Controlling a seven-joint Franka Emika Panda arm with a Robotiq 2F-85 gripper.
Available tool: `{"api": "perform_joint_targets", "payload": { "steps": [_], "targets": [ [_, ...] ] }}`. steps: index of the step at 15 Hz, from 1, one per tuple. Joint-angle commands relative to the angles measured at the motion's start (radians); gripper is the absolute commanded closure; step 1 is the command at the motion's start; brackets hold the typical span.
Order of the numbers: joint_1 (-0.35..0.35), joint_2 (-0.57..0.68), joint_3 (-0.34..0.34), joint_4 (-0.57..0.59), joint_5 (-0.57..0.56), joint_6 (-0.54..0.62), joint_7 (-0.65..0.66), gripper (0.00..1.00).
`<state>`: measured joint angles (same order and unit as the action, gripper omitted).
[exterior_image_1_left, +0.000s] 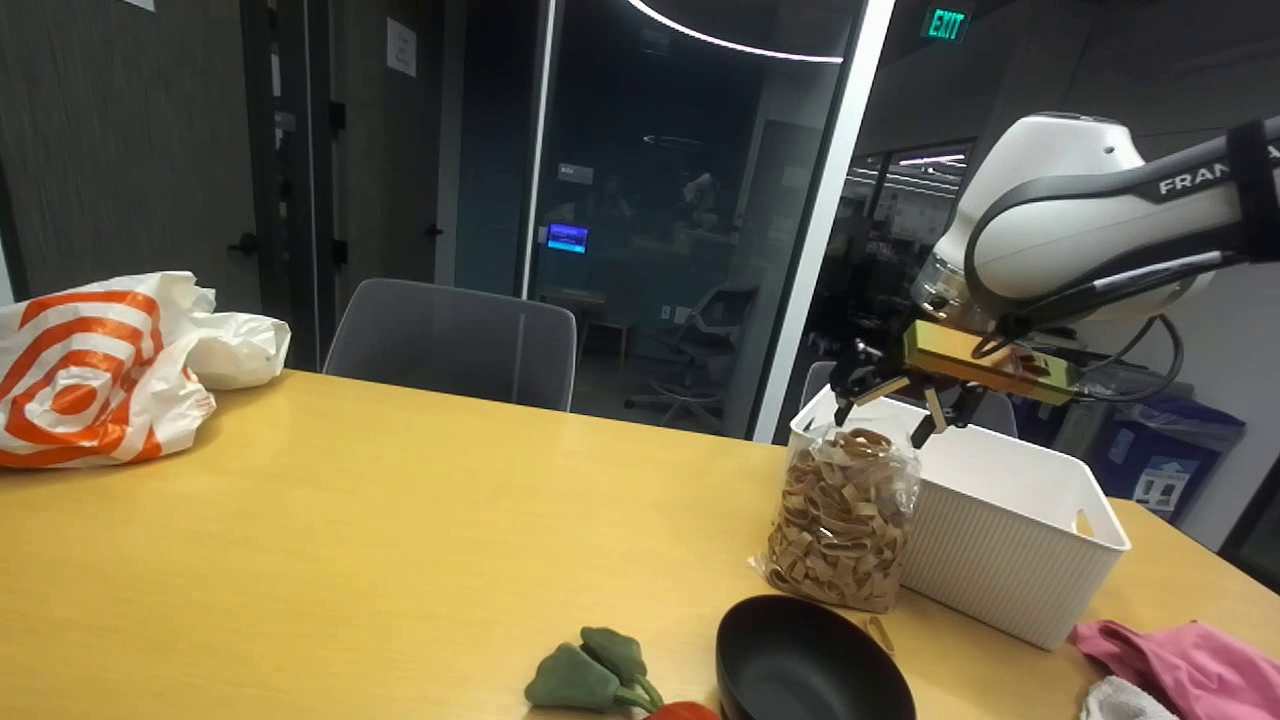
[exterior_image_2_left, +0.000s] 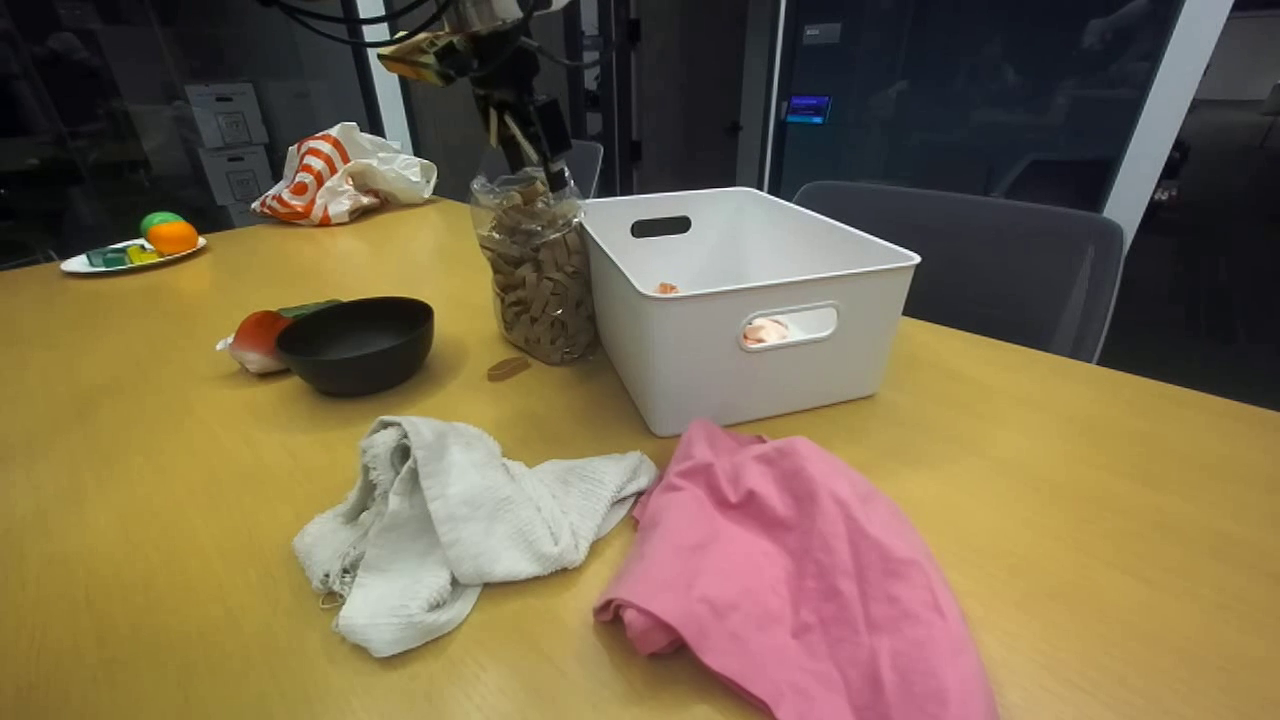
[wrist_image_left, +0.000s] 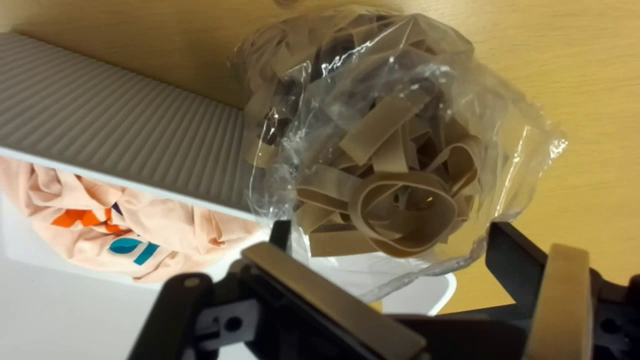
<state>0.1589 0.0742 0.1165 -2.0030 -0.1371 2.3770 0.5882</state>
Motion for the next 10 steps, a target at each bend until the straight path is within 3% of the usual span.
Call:
{"api": "perform_joint_targets", "payload": {
  "steps": [1,7,10],
  "targets": [
    [0.001,-0.035,0.004,-0.028,0.002,0.009,-0.093,0.00],
    [-0.017,-0.050,0.006,-0.040,0.166,0.033,-0.305,0.00],
    [-0.015,-0.060,0.006,-0.048,0.160,0.029,-0.350,0.00]
  ]
}}
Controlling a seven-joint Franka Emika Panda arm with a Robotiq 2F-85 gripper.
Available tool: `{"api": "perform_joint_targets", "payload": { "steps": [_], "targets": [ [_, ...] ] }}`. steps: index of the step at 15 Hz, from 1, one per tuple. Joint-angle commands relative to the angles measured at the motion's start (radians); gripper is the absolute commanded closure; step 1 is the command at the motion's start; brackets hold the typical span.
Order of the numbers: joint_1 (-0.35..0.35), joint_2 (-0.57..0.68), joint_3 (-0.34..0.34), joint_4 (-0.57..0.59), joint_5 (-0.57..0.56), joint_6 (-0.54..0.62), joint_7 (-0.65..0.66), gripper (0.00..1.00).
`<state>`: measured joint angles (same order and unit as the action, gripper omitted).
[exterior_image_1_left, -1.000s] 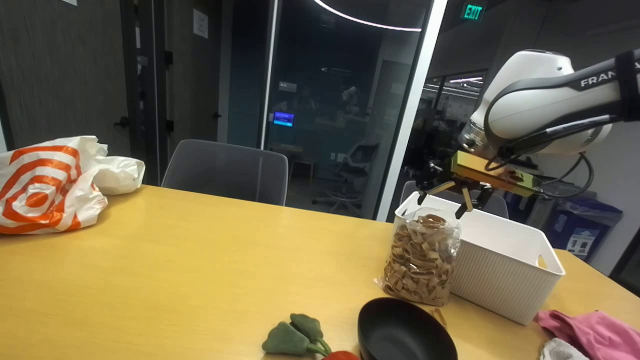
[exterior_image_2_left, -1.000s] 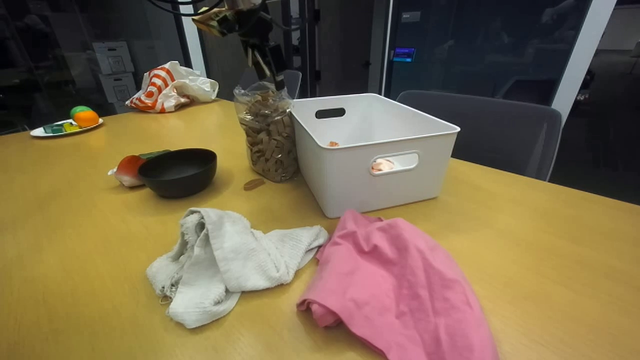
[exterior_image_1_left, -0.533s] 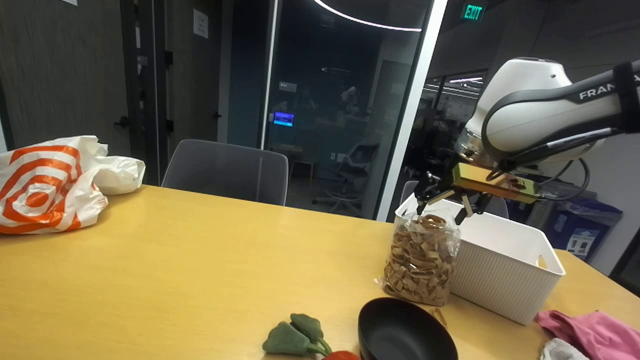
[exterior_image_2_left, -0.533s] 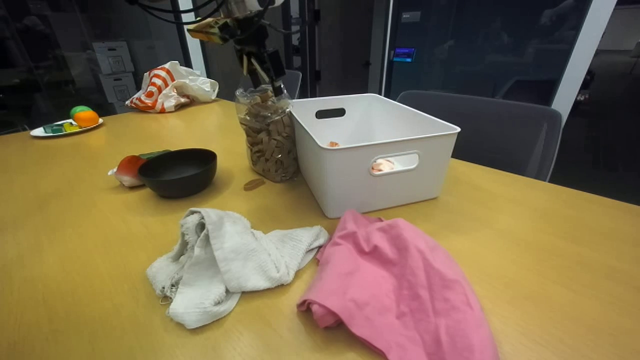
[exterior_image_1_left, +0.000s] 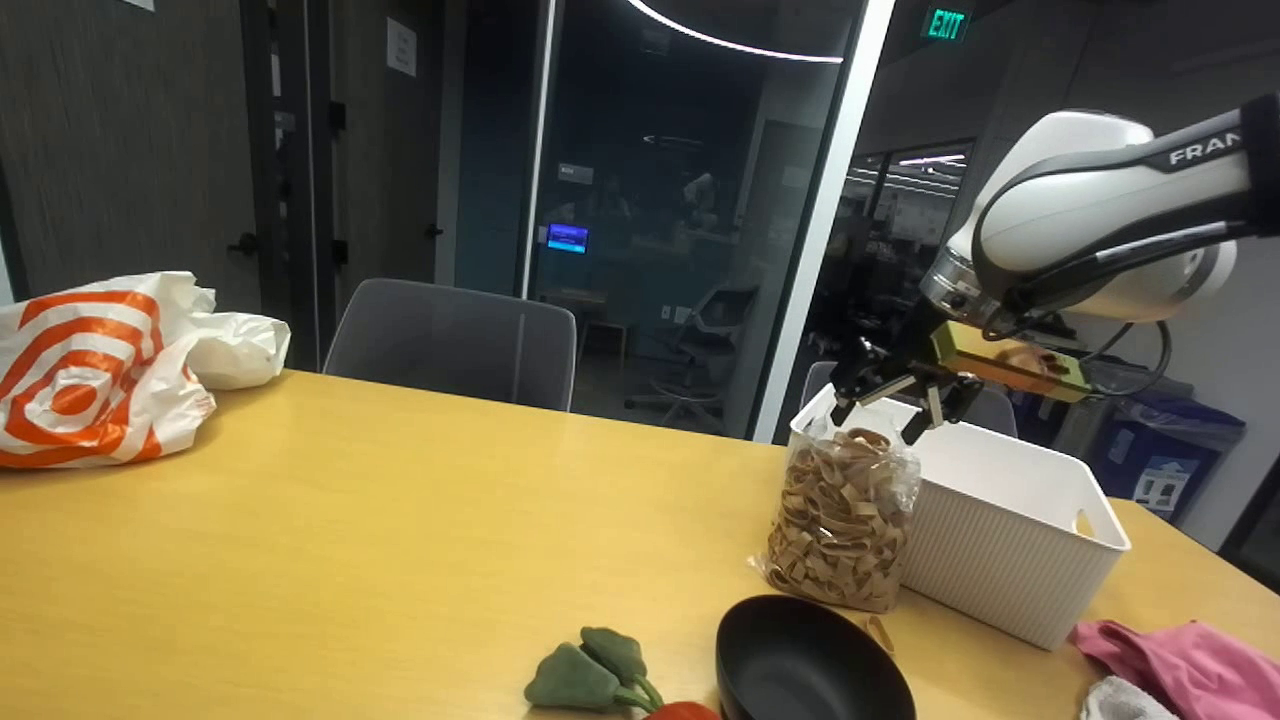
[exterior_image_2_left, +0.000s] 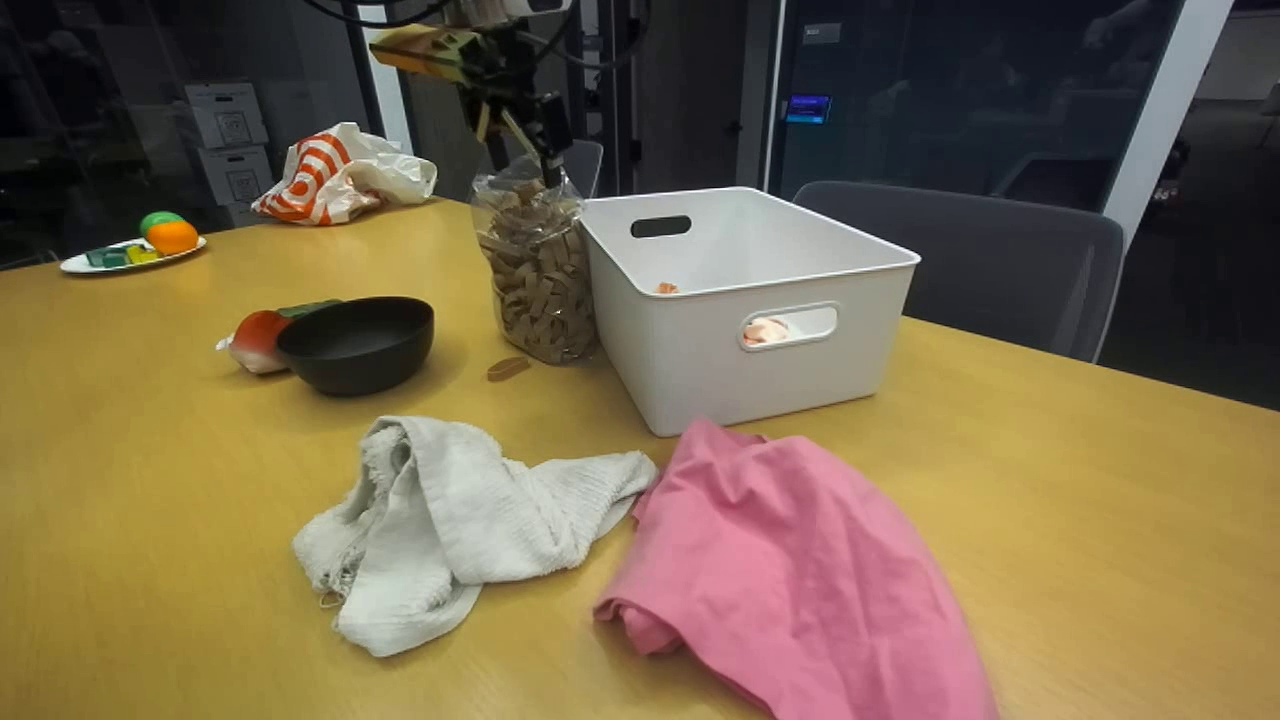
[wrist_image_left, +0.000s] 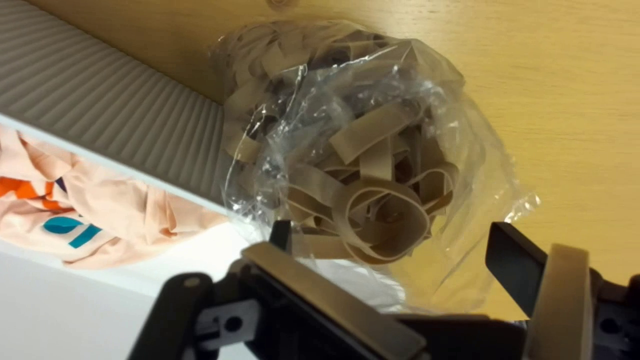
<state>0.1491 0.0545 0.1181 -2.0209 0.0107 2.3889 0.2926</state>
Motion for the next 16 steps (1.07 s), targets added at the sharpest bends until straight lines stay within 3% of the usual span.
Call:
{"api": "perform_joint_targets", "payload": {
  "steps": [1,5,10,13,16],
  "targets": [
    [-0.004,-0.042,0.006,-0.033,0.008,0.017,-0.063,0.00],
    [0.002,-0.024,0.014,-0.035,0.009,0.015,-0.100,0.00],
    [0.018,-0.018,0.028,-0.046,-0.065,0.040,-0.073,0.00],
    [0.029,-0.025,0.023,-0.067,-0.246,0.108,0.008,0.00],
    [0.032,-0.018,0.020,-0.072,-0.410,0.090,0.097,0.00]
  ]
}}
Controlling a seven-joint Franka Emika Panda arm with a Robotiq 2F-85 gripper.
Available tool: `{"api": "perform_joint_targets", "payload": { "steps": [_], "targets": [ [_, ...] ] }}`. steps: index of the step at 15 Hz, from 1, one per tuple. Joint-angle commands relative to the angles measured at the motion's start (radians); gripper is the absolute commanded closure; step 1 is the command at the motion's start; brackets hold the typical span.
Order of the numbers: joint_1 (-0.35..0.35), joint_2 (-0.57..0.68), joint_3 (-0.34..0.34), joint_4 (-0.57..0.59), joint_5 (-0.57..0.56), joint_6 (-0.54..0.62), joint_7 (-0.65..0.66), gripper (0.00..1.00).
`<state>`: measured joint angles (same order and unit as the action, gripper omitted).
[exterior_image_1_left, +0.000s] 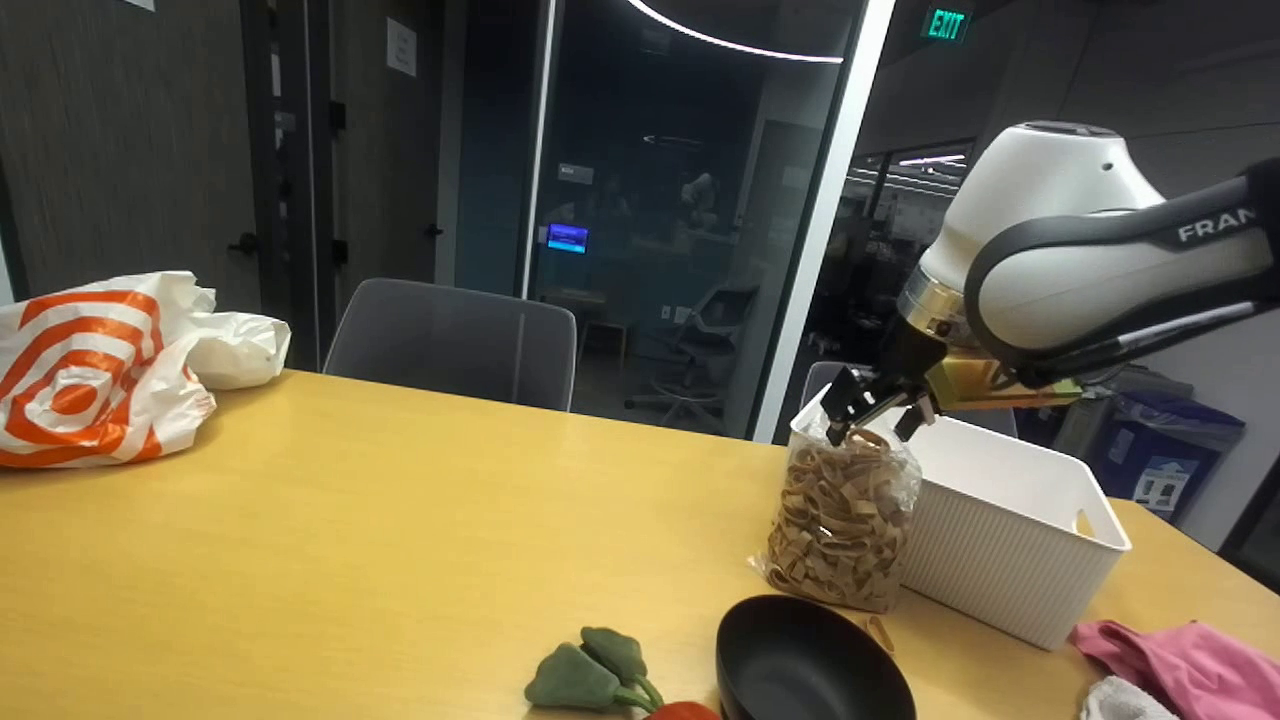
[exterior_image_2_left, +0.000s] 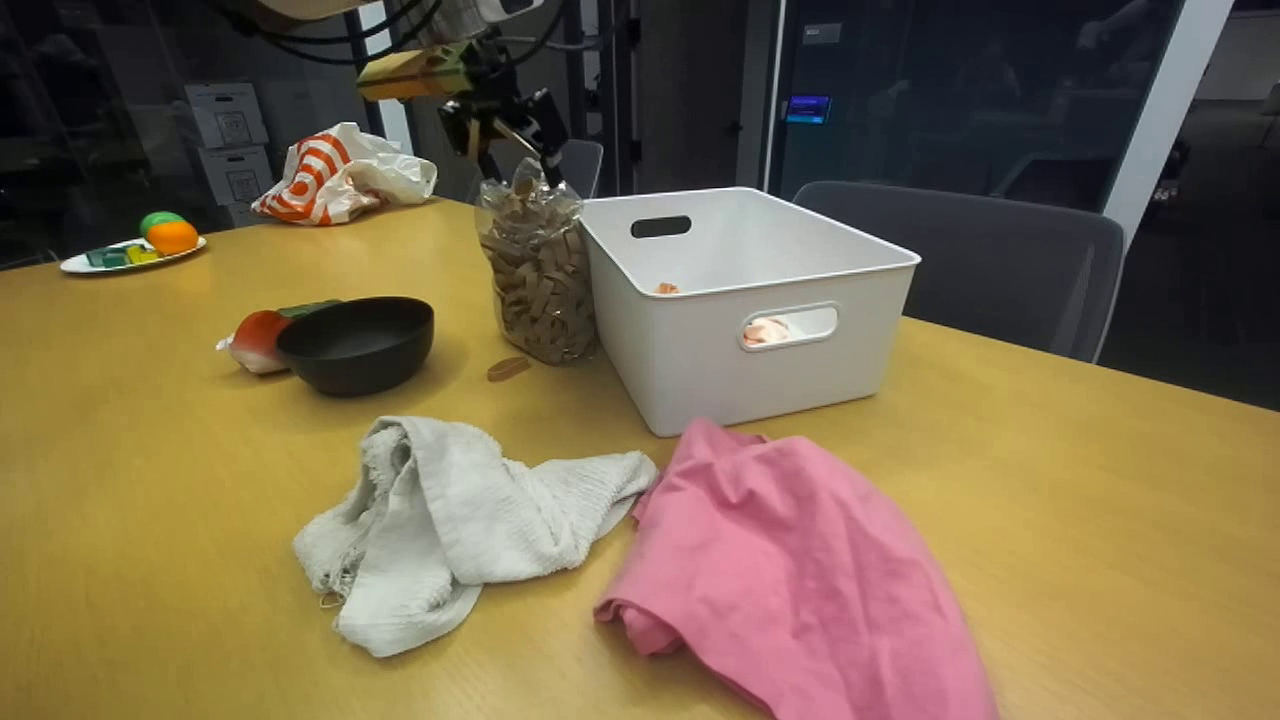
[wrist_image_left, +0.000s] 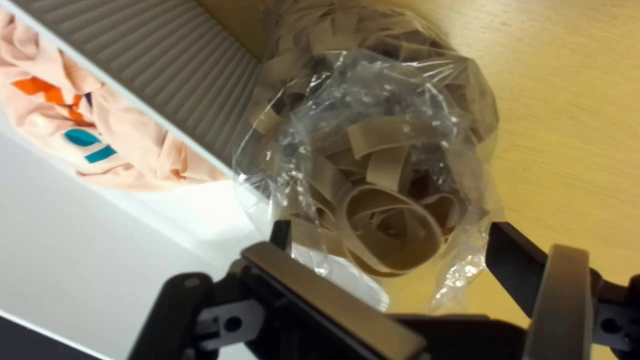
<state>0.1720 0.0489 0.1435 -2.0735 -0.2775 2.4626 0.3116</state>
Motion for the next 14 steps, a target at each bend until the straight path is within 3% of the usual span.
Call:
{"api": "perform_joint_targets", "payload": {
  "steps": [1,6,14],
  "targets": [
    [0.010,-0.011,-0.004,-0.023,-0.156,0.013,0.101,0.00],
    [0.019,-0.005,-0.006,-0.033,-0.385,0.015,0.262,0.00],
    [0.013,-0.044,-0.002,-0.045,-0.371,0.036,0.315,0.00]
  ]
}}
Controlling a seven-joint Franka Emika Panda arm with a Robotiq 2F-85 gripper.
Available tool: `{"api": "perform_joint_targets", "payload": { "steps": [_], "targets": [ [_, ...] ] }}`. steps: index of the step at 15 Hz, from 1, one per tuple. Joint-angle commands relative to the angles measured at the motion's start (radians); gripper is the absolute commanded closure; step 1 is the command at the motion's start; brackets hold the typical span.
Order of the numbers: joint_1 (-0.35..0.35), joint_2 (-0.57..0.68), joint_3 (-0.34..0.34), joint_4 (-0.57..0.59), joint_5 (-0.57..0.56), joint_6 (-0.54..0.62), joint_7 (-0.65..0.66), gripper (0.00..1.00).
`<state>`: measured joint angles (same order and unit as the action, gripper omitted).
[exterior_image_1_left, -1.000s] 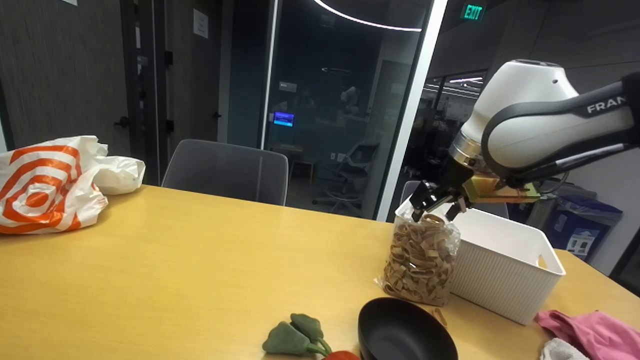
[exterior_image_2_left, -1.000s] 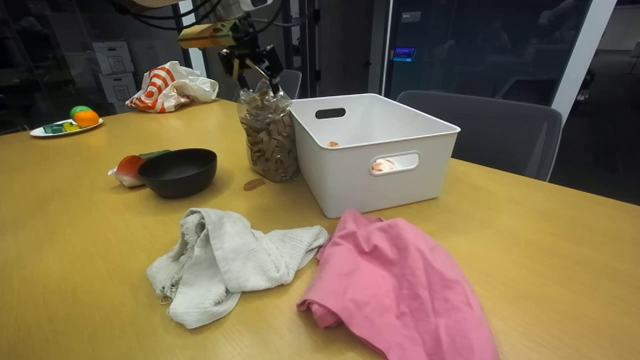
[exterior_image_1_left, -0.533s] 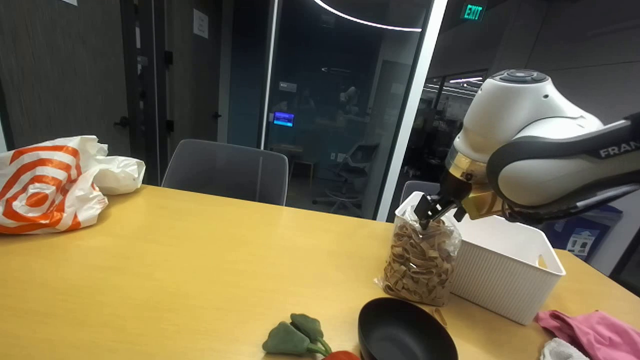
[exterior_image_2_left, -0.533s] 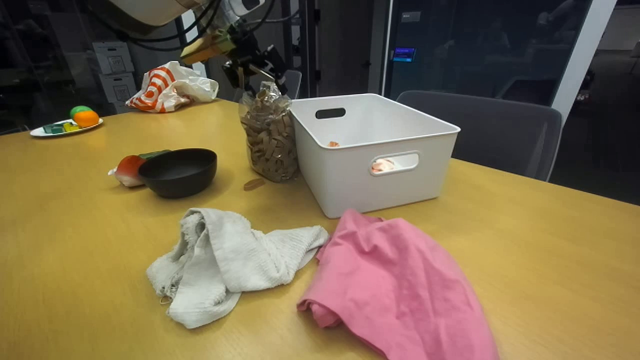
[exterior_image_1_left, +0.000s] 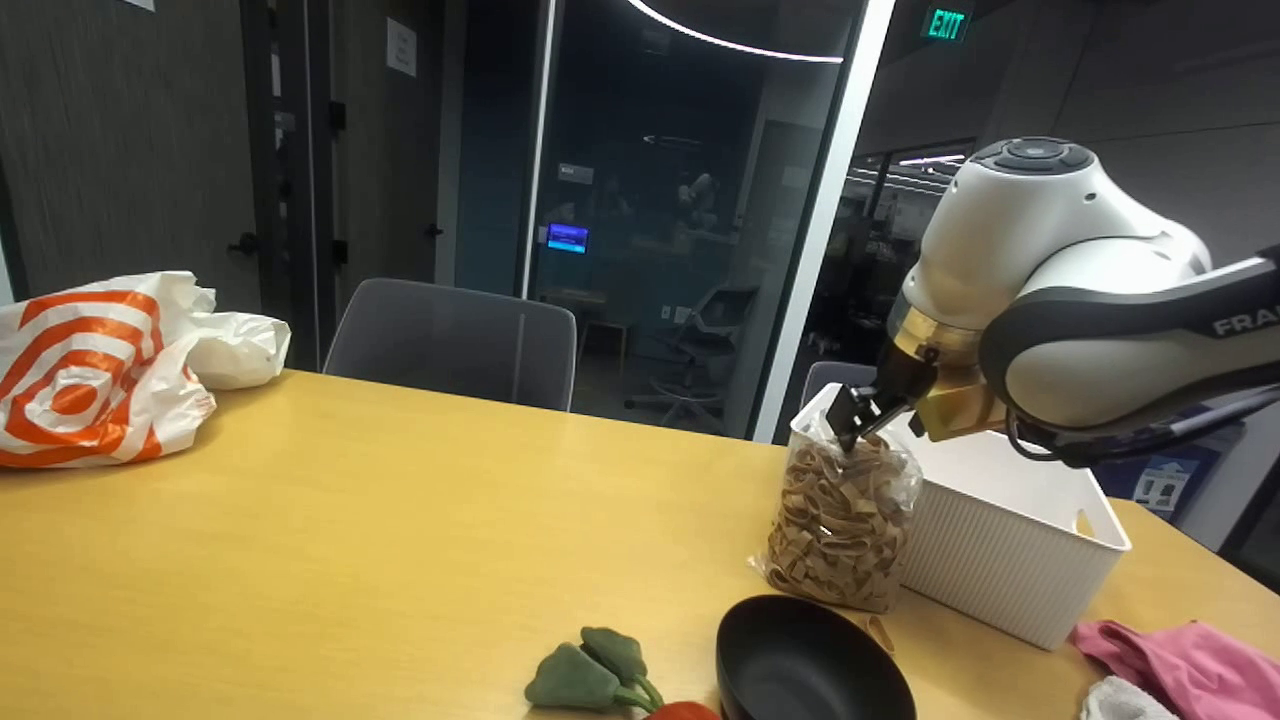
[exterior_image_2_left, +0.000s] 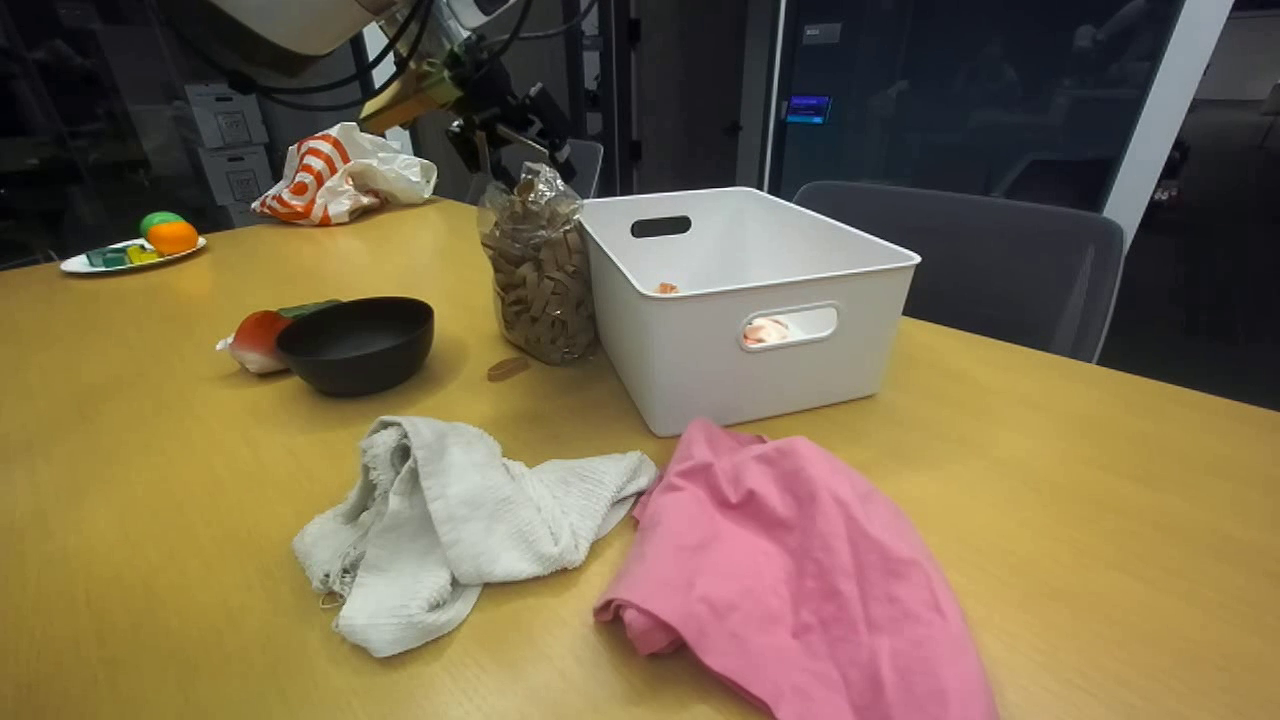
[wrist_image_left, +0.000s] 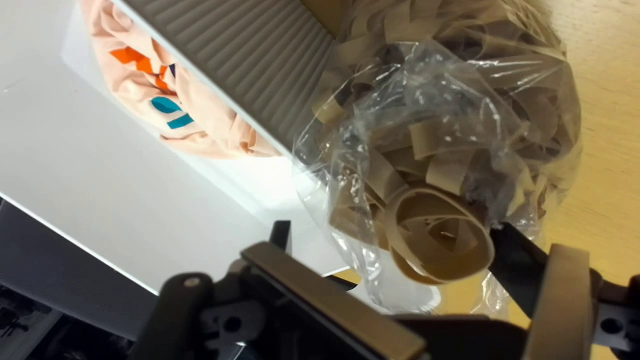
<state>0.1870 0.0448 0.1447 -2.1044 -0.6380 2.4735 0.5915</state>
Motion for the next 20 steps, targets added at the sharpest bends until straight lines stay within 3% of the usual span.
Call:
{"api": "perform_joint_targets", "payload": {
  "steps": [1,19,20],
  "targets": [
    [-0.003,-0.045,-0.003,-0.013,-0.014,0.024,0.047,0.00],
    [0.017,0.023,0.007,0.005,-0.076,-0.048,0.070,0.00],
    [0.018,0.024,0.006,0.005,-0.083,-0.048,0.079,0.25]
  ]
}}
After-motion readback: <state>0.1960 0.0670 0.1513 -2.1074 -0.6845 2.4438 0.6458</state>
